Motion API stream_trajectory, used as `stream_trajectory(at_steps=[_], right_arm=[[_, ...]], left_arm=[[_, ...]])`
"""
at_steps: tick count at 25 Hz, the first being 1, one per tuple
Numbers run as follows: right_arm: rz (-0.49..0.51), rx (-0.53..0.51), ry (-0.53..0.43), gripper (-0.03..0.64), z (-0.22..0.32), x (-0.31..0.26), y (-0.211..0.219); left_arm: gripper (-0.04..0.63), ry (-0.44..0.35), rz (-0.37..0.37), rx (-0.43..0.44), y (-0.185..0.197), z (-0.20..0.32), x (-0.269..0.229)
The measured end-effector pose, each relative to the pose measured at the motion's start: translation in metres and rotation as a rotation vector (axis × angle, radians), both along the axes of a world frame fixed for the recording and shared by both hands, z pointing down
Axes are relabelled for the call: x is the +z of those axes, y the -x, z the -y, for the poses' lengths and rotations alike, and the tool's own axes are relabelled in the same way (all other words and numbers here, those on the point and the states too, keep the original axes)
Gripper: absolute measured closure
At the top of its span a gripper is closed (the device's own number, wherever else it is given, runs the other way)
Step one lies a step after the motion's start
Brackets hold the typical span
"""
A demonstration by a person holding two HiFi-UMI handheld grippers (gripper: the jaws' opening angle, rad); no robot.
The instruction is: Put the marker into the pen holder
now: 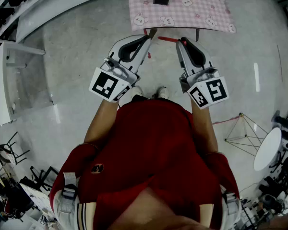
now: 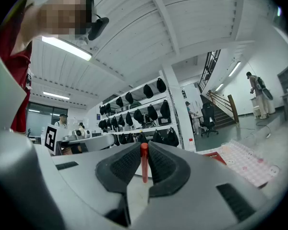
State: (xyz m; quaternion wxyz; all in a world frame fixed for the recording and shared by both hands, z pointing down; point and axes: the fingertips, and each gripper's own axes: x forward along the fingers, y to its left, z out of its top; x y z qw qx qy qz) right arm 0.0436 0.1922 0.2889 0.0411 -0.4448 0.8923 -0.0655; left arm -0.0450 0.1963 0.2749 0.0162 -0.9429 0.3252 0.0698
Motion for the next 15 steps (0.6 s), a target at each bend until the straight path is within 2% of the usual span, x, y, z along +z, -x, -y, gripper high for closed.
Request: stream_trajectory(at_steps=[15], right_arm=[[-0.004, -0.005, -0.015, 0.572, 0.012, 0.000, 0.030]], left_arm=[[0.588, 0.001, -0.017, -0.036, 0.038, 0.009, 0.007]])
